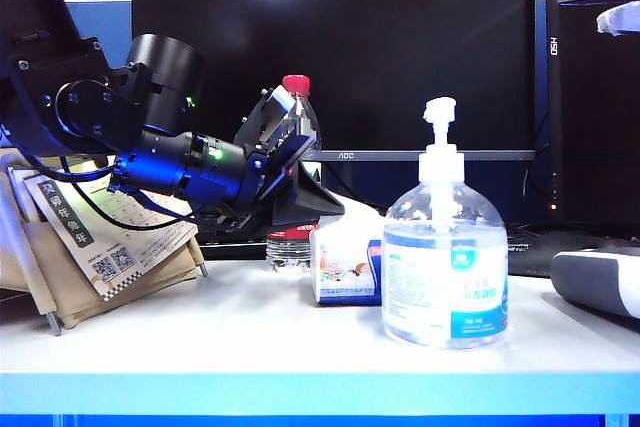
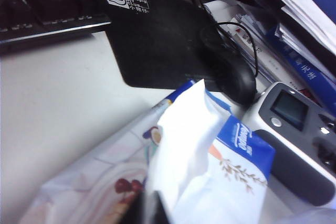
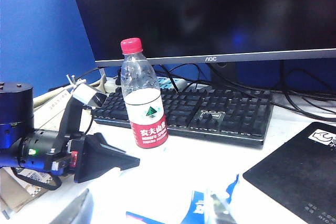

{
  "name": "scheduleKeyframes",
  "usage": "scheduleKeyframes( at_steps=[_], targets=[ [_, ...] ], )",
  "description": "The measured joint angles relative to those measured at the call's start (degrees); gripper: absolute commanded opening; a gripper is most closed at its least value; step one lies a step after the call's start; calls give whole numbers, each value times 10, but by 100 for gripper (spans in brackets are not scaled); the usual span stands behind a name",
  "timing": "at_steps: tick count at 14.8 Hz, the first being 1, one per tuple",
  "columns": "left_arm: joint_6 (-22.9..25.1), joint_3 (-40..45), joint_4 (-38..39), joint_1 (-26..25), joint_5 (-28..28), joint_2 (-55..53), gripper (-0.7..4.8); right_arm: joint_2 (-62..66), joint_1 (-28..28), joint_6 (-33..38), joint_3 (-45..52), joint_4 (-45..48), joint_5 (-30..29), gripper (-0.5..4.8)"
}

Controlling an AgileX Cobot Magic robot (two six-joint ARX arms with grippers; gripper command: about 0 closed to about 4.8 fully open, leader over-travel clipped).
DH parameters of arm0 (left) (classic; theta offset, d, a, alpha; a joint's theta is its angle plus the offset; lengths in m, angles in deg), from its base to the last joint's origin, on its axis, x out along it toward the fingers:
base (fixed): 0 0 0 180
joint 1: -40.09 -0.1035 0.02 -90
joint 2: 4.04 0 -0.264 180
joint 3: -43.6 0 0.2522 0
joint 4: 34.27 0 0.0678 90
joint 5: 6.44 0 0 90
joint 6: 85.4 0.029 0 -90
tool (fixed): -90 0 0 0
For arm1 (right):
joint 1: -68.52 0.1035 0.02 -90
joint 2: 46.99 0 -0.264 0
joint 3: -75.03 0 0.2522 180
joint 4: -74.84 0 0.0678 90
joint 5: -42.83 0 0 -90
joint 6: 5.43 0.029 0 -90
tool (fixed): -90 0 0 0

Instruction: Pull out a tissue from the tissue dispenser, then press the switch of the alcohol sanitizer bottle to drop some sanitizer on the paper tissue, and finally place the treated tissue on the table.

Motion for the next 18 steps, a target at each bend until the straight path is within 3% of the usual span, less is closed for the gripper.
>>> scheduleKeyframes(
  at_steps=[4,8,13,18],
  targets=[
    [-24,0,-1,0,-75,0,-6,0,0,0,0,0,-7,271],
    [-88,-49,-25,0,-204,0,-6,5,0,0,0,-18,-30,271],
    [-121,-88,-25,0,-385,0,-6,14,0,0,0,-25,-37,271],
    [-168,-89,-70,0,-439,0,-6,85,0,0,0,14,-102,271]
  ],
)
